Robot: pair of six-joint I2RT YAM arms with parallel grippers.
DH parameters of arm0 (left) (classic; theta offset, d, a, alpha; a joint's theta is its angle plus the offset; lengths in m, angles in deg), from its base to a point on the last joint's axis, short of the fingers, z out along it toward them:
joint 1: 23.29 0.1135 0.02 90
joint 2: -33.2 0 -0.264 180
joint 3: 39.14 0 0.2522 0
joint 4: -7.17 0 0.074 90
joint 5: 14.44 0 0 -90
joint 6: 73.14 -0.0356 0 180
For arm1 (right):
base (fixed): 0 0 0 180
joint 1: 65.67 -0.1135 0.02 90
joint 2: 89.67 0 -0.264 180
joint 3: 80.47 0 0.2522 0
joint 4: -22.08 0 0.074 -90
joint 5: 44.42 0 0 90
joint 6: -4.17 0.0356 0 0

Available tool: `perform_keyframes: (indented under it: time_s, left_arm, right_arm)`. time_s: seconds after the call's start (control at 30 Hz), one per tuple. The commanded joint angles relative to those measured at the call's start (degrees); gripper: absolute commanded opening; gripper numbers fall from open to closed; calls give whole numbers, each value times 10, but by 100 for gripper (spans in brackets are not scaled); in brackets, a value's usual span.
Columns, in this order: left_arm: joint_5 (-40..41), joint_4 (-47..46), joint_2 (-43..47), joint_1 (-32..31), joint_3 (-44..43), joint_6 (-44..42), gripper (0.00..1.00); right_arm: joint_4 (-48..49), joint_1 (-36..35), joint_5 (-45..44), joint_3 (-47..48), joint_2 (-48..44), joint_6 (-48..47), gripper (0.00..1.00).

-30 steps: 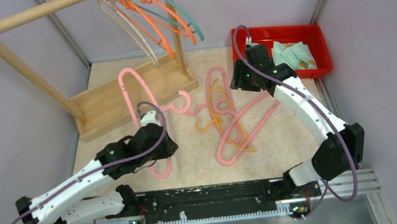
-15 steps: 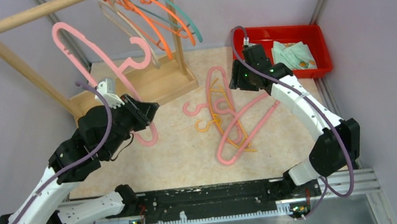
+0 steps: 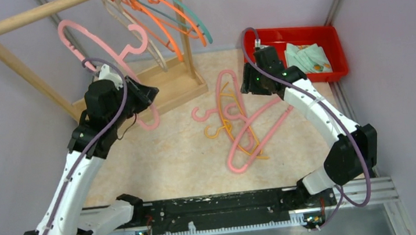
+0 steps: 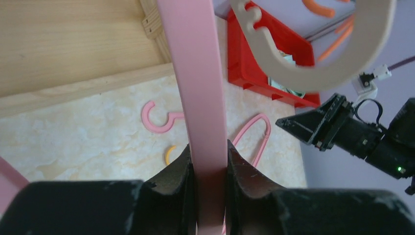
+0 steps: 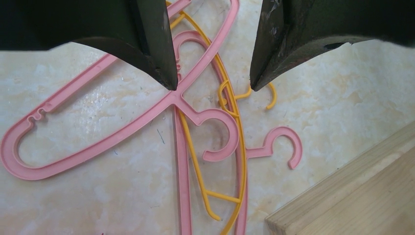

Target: Organize the hangers

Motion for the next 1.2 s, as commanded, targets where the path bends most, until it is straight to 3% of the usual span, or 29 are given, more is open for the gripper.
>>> perform_keyframes:
  time_s: [0.0, 0.13, 0.4, 0.6, 0.8, 1.13, 1.17]
  left_arm:
    - [-139, -113, -39, 77, -30, -26, 0]
    - [-225, -184, -83, 158, -59, -15, 0]
    - [-352, -305, -157, 254, -97, 40, 0]
    - [-384, -351, -198, 290, -129, 78, 0]
    - [-388, -409, -216, 323, -94, 164, 0]
    - [-389, -408, -223, 337, -47, 210, 0]
    - [-395, -406, -226, 336, -50, 208, 5]
  right_arm:
    - [14, 4, -12, 14, -15, -9, 57]
    - [15, 6, -13, 14, -15, -9, 57]
    - [14, 14, -12, 15, -6, -9, 57]
    - [12, 19, -9, 21, 7, -9, 57]
    - [4, 20, -9, 28, 17, -9, 57]
    - [-6, 20, -17, 18, 9, -8, 57]
    - [-6, 20, -16, 15, 8, -8, 57]
